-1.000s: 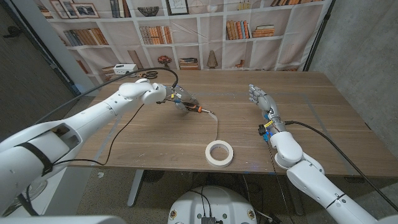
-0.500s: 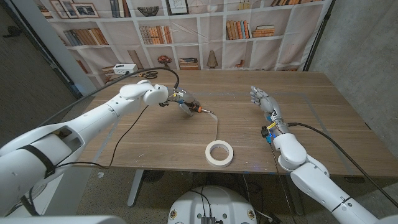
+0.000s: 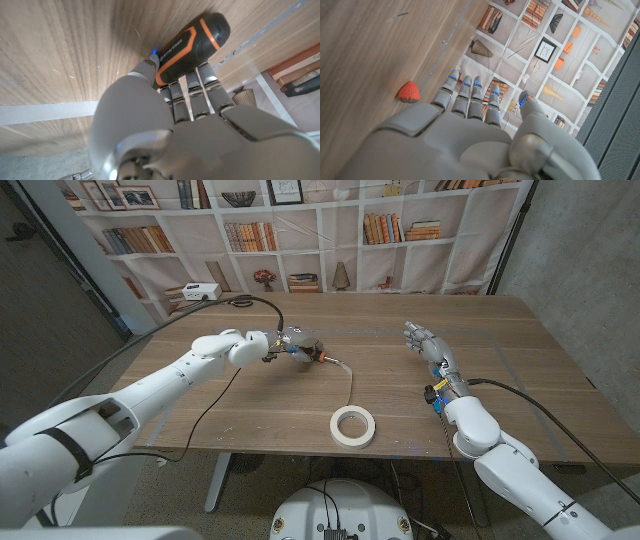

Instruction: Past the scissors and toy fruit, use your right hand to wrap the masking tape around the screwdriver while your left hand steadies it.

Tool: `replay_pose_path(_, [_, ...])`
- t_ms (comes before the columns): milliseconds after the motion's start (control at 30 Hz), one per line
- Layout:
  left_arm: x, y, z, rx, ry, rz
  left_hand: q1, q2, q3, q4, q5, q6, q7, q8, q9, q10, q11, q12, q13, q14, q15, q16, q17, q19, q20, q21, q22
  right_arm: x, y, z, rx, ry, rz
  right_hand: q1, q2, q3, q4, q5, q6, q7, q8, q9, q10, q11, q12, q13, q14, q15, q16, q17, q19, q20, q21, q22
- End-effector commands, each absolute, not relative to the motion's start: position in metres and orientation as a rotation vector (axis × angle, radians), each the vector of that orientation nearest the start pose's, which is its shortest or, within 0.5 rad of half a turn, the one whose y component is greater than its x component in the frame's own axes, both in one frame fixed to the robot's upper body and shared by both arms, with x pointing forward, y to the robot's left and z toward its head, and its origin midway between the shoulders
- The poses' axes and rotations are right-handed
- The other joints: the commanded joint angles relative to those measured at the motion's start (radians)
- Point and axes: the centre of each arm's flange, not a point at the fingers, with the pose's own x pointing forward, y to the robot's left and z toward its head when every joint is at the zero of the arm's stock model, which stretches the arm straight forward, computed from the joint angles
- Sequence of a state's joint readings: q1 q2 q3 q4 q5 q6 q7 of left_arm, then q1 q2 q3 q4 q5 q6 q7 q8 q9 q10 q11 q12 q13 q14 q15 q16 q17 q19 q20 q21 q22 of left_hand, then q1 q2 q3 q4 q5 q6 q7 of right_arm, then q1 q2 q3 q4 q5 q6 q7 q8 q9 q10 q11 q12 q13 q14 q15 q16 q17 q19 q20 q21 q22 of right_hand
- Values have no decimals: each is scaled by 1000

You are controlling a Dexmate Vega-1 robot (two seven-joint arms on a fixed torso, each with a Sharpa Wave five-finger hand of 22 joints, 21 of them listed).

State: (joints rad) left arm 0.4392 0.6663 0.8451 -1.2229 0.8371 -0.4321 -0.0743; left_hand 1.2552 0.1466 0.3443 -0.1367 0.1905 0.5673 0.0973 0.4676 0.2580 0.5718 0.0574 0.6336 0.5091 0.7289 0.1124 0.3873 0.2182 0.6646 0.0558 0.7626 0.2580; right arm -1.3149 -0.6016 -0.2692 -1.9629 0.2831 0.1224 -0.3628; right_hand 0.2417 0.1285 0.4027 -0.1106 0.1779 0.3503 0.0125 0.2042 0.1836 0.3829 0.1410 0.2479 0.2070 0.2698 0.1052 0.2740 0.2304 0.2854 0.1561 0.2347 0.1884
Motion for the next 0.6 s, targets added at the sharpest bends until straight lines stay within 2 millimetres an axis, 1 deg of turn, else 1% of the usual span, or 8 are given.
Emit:
replay_pose_path(33, [669, 189, -57, 1794, -845, -356, 48, 46, -3, 43, 35, 205, -33, 11, 90, 149, -96, 77, 141, 368, -328, 451, 601, 195, -210, 250, 207, 508, -240, -72, -207, -640, 38, -4, 0, -5, 2, 0, 8, 0, 8, 4, 13, -1, 6, 4, 13, -1, 7, 4, 9, -2, 3, 2])
replay_pose_path(167, [659, 194, -34, 1718, -907, -304, 47, 27, 23, 57, 86, 182, -19, 23, 148, 148, -68, 116, 224, 452, -317, 494, 680, 216, -224, 369, 281, 507, -239, -70, -209, -643, 40, -4, 1, -5, 2, 1, 10, 0, 8, 4, 14, -4, 6, 5, 13, -2, 7, 5, 9, -3, 3, 2])
replay_pose_path(200, [657, 196, -29, 1699, -920, -294, 42, 13, 29, 60, 103, 175, -14, 33, 173, 162, -63, 132, 253, 477, -315, 513, 718, 211, -227, 420, 328, 507, -238, -70, -216, -647, 43, -4, 1, -5, 2, 1, 10, 1, 8, 4, 14, -5, 6, 5, 13, -2, 7, 5, 9, -2, 3, 2])
replay_pose_path(267, [651, 197, -17, 1703, -935, -257, 33, 5, 40, 69, 129, 156, -18, 45, 210, 193, -74, 150, 288, 533, -312, 556, 776, 241, -235, 483, 374, 505, -237, -69, -224, -646, 38, -4, 1, -5, 3, 1, 11, 1, 8, 4, 15, -5, 6, 5, 13, -2, 7, 5, 9, -3, 3, 2])
replay_pose_path(300, [648, 197, -12, 1719, -949, -236, 29, 4, 46, 74, 139, 148, -26, 51, 225, 205, -88, 156, 301, 552, -313, 572, 800, 254, -241, 502, 384, 504, -236, -69, -234, -645, 35, -4, 2, -5, 3, 1, 11, 1, 8, 4, 15, -4, 5, 5, 14, -2, 7, 5, 9, -3, 3, 2])
replay_pose_path(333, [645, 197, -7, 1734, -953, -226, 12, 3, 55, 91, 156, 131, -53, 60, 249, 214, -113, 160, 321, 576, -315, 597, 838, 268, -245, 523, 397, 503, -235, -69, -246, -646, 34, -4, 3, -4, 3, 1, 12, 1, 8, 4, 15, -4, 5, 5, 13, -2, 7, 5, 9, -4, 3, 2])
replay_pose_path(367, [642, 197, -2, 1748, -950, -232, 4, 3, 62, 101, 168, 120, -59, 68, 267, 212, -127, 160, 336, 589, -316, 612, 864, 278, -254, 541, 412, 502, -233, -69, -254, -645, 34, -3, 4, -4, 2, 1, 13, 1, 8, 4, 15, -8, 5, 5, 14, -2, 7, 5, 9, -4, 3, 2])
replay_pose_path(600, [624, 195, 26, 1821, -962, -234, -19, -1, 84, 130, 202, 113, -61, 99, 315, 215, -128, 163, 377, 618, -315, 654, 939, 289, -252, 596, 472, 491, -219, -68, -331, -659, 44, 7, 3, 0, -5, 2, 16, 0, 8, 4, 15, -12, 3, 5, 15, -7, 6, 3, 12, -4, 3, 2])
